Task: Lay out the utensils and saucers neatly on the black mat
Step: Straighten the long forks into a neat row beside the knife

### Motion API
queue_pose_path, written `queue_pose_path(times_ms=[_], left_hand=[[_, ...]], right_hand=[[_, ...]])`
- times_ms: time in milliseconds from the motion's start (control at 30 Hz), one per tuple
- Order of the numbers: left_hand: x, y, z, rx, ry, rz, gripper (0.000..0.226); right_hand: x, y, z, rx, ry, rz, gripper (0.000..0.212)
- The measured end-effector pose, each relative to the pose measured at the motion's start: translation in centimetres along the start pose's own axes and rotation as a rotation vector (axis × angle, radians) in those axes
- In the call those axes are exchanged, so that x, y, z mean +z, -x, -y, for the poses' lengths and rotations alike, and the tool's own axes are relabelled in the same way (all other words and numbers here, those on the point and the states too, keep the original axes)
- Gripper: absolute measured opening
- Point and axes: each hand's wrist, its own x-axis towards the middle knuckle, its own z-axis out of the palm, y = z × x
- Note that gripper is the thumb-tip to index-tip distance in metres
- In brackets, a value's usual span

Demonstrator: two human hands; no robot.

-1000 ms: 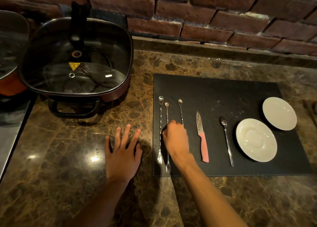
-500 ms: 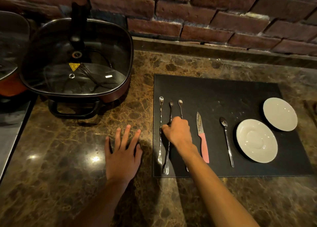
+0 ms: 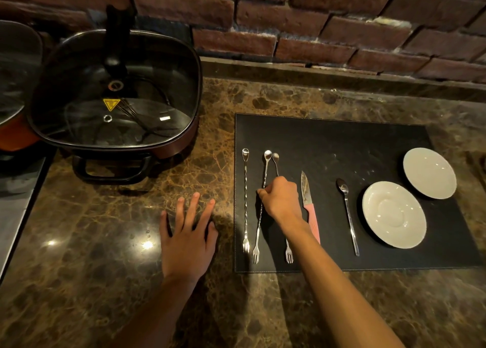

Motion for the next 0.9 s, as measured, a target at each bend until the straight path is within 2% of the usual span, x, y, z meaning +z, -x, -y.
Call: queue_pose_path(times_ms=[333,633,900], left_hand=[[0.1,0.0,0.1,0.005,0.011,-0.004,0.056],[0.2,0.0,0.1,-0.004,0.015,0.017,0.056],[-0.2,-0.1,-0.1,-0.014,0.029,0.028,0.056]], right_hand=[[0.4,0.6,0.9,-0.136,0.240,-0.053,0.019],[0.9,2.4,0.5,-0.189,0.234,-0.095,0.014],[1.7,3.0,-0.1,-0.177,0.186,-0.098,0.020]])
